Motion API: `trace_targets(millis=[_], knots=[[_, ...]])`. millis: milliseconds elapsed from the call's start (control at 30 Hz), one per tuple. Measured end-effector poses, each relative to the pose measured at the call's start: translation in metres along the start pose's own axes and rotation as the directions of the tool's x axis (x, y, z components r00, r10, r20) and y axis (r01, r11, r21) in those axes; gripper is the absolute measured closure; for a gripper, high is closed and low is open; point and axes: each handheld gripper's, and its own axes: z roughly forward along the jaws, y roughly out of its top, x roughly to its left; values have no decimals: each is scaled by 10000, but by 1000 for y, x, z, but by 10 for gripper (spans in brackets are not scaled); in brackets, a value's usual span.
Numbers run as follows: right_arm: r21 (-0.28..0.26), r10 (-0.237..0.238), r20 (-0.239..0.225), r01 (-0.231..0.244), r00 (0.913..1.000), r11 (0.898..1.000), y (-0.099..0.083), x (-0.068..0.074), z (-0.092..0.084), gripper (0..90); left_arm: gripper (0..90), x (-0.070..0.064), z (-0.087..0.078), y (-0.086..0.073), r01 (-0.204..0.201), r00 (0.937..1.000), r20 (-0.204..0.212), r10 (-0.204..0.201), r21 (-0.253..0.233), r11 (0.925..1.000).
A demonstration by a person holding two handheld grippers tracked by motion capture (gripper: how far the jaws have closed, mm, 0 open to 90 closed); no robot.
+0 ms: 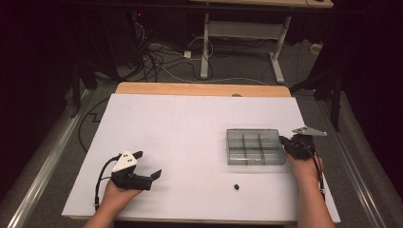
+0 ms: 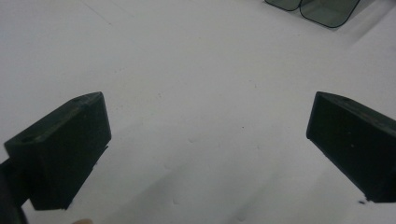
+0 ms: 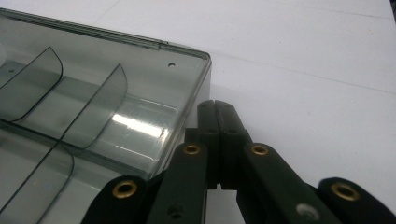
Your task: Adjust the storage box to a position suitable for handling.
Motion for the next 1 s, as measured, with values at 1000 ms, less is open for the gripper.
trace_targets(millis=[1000], knots=[[-123,-946,-1216,939,9881,9955,1,67,12,900,0,1,0,0,-52,10000,68,52,42,10000]])
